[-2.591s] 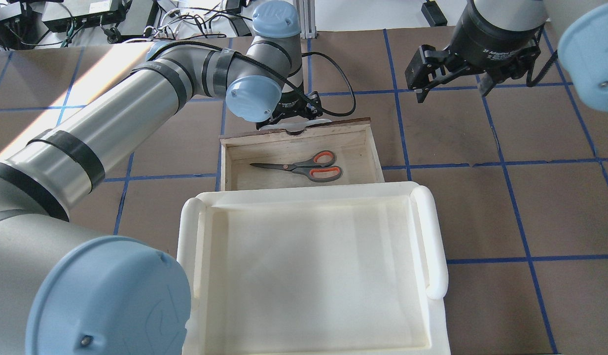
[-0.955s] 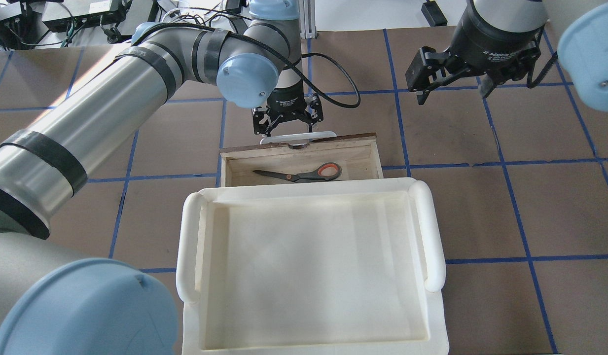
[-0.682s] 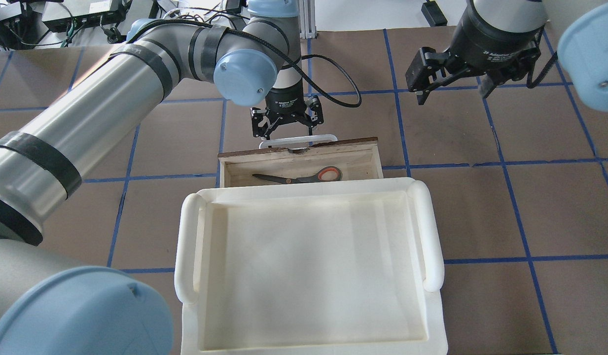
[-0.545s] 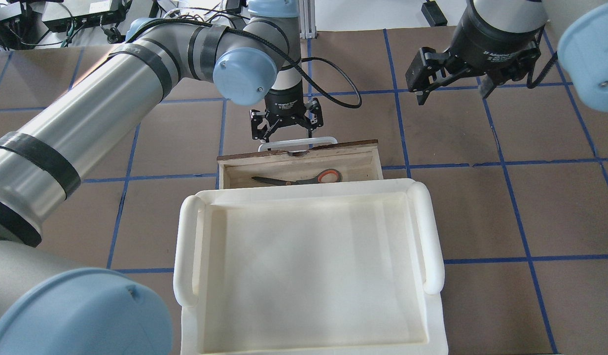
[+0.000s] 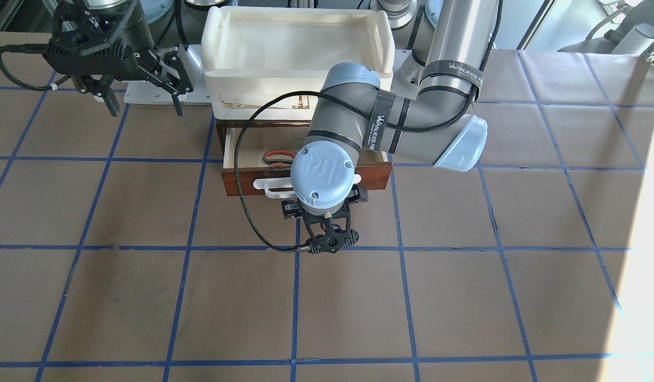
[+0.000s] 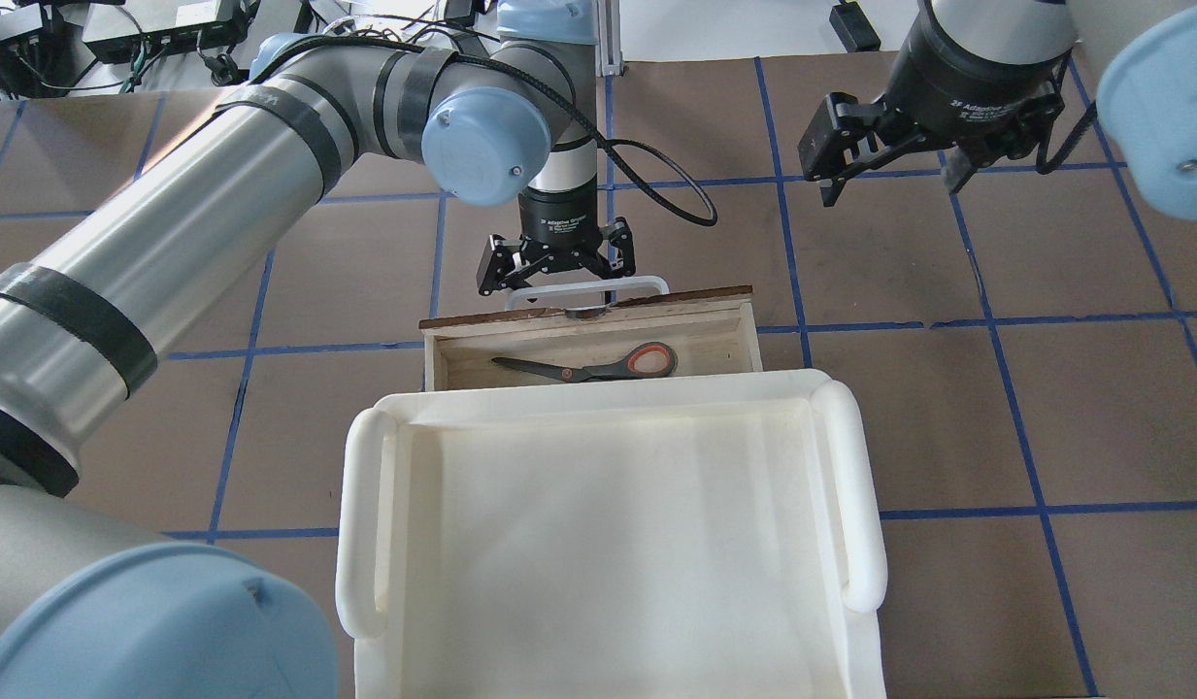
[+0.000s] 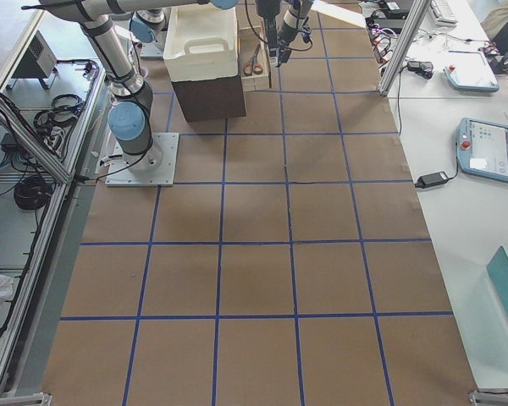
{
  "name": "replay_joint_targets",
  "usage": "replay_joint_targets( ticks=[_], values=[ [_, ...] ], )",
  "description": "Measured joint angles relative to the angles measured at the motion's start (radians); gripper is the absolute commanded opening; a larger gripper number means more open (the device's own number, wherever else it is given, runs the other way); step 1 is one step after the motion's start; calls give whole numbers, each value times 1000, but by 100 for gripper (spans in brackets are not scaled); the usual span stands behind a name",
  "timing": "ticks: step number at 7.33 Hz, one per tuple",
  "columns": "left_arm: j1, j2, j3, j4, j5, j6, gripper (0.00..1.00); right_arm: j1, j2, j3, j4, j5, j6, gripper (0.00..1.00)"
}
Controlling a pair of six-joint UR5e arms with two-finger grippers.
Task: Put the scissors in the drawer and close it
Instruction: 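Push the drawer closed with the left gripper, away from the robot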
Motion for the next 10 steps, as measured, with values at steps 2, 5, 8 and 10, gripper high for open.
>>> replay_joint_targets(
  ticks=[2,5,8,10],
  values=[
    [2,9,7,10,0,0,100,0,1,2,0,0,1,100],
    [9,-12,38,62,0,-2,100,0,1,5,-4,0,1,100],
    [10,-14,41,80,7,-3,100,0,1,9,-8,0,0,100],
    [6,-11,38,61,10,-3,100,0,1,10,-9,1,0,100]
  ],
)
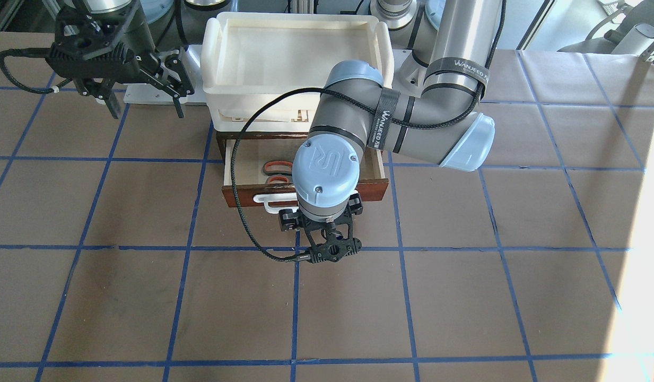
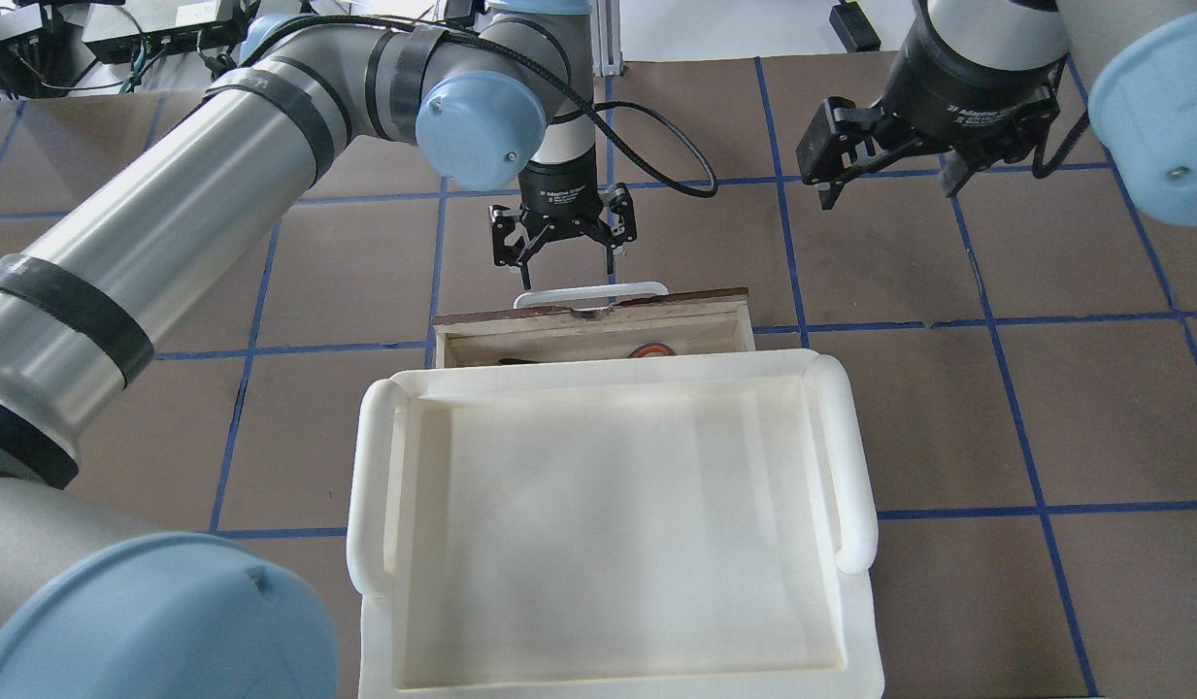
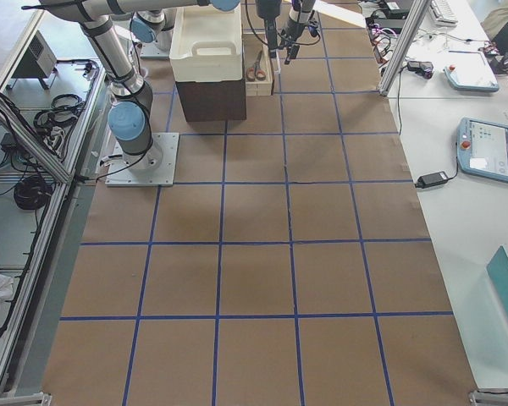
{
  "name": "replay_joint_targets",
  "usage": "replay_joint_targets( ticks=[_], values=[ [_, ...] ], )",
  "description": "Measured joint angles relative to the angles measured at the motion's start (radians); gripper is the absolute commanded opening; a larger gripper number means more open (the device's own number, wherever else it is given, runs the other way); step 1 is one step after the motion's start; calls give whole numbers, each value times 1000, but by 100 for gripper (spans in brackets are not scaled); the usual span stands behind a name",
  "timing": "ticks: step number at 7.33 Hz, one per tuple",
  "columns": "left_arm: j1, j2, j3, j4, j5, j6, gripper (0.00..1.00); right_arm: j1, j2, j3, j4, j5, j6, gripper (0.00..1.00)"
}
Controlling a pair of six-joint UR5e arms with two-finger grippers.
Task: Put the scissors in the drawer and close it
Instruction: 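Push the drawer closed with the left gripper, away from the robot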
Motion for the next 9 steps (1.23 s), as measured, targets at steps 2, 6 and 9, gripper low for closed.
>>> replay_joint_targets(
  ticks=[2,6,9],
  values=[
    [-4,-3,-4,-25,2,0,100,0,0,0,0,-1,0,100],
    [-9,9,-4,-73,-1,1,100,0,0,0,2,-1,1,100],
    [-22,14,-5,-133,0,1,100,0,0,0,3,-1,1,100]
  ],
)
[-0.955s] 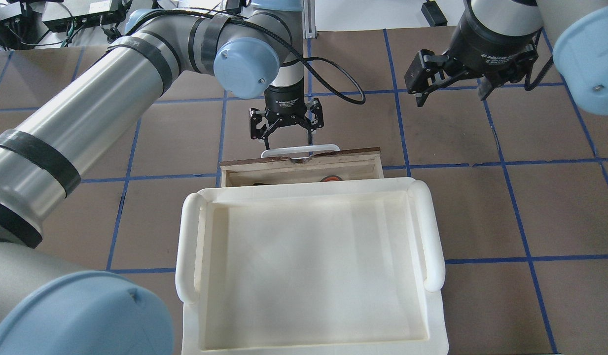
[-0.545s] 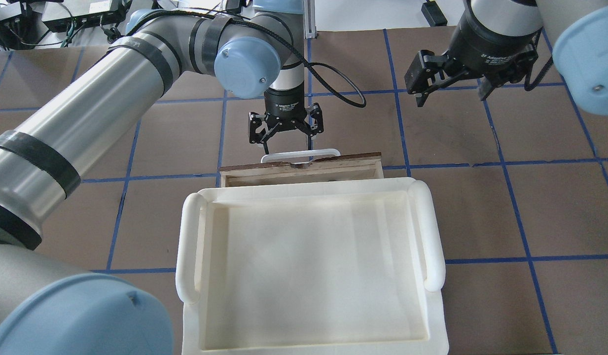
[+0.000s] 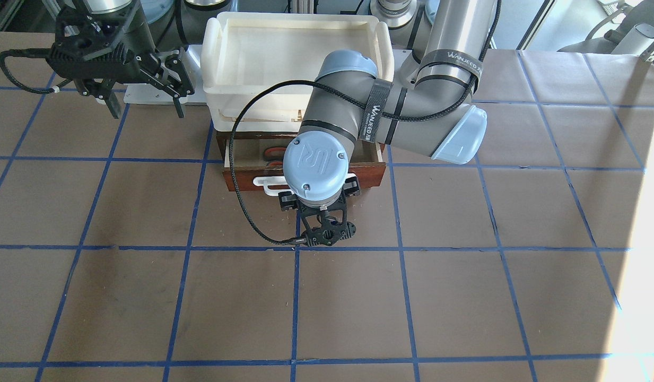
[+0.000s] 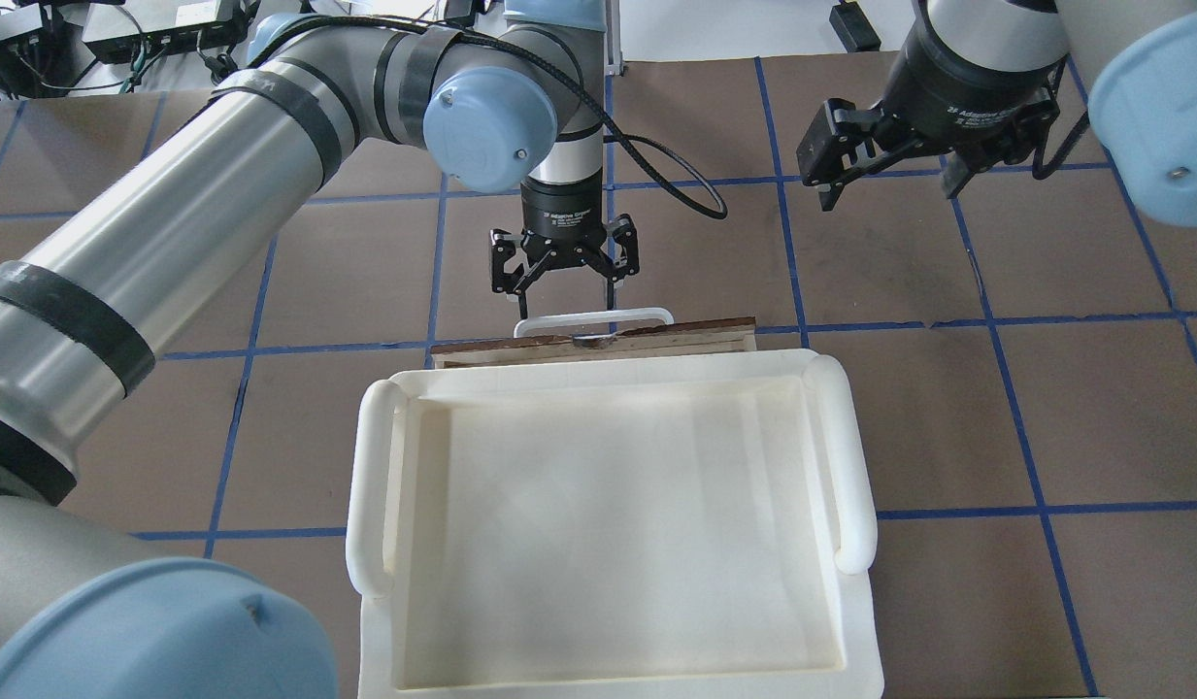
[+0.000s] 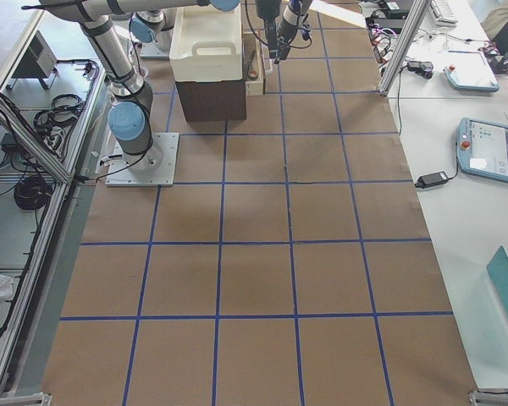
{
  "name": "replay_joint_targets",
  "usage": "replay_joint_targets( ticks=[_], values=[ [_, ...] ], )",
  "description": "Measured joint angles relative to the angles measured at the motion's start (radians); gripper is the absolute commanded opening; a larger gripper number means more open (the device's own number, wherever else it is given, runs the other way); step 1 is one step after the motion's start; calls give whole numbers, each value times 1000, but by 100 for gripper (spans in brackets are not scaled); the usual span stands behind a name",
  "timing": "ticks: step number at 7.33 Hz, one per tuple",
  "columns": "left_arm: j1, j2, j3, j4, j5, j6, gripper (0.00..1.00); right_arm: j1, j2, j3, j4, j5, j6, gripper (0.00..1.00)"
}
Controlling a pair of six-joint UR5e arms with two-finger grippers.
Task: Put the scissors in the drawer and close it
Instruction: 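Push the drawer closed with the left gripper, away from the robot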
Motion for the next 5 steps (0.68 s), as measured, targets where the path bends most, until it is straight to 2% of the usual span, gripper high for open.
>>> replay_joint_targets(
  ticks=[5],
  values=[
    [-29,-2,-6,-81,10,0,100,0,0,1,5,0,0,100]
  ],
)
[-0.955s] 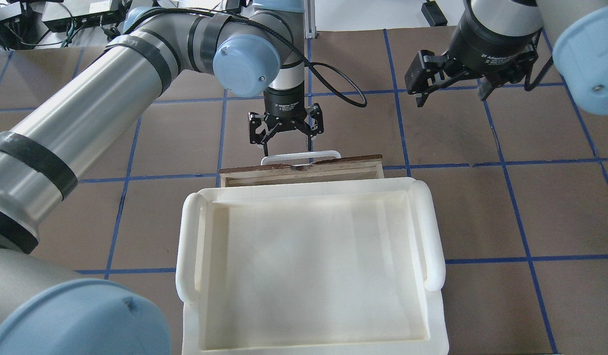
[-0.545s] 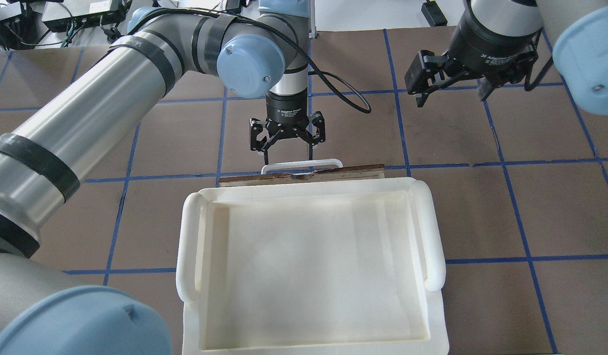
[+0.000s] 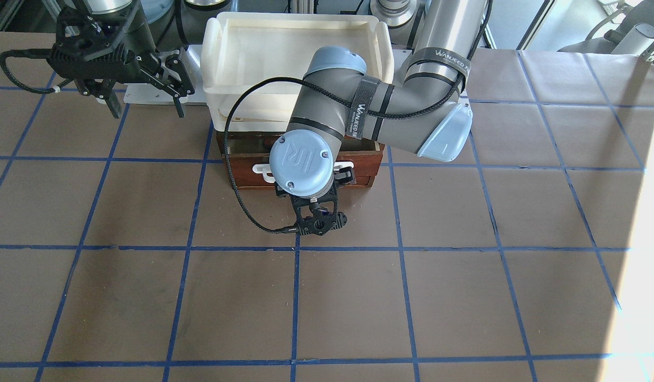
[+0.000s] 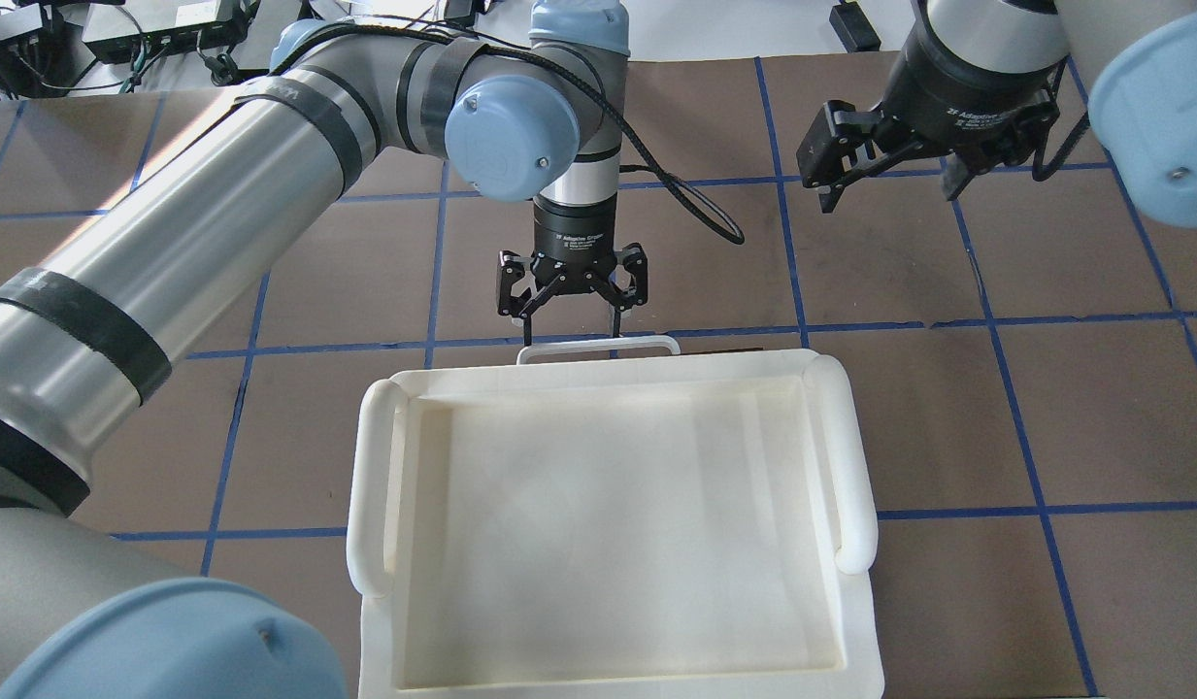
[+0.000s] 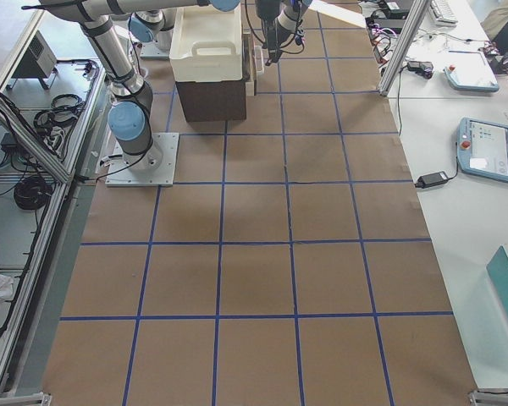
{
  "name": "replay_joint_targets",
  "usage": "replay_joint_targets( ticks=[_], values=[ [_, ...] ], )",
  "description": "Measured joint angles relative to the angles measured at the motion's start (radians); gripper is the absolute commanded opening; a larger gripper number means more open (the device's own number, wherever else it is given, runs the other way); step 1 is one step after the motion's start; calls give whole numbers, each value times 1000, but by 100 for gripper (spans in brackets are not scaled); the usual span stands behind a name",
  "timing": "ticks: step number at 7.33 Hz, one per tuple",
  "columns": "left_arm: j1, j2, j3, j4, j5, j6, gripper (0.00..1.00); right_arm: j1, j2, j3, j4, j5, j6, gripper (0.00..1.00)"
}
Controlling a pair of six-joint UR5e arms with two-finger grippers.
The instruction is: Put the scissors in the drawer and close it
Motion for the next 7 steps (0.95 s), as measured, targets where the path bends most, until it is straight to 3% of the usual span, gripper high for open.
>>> replay_joint_targets(
  ticks=[7],
  values=[
    [-30,5,-5,-83,9,-6,100,0,0,1,3,0,0,100]
  ],
)
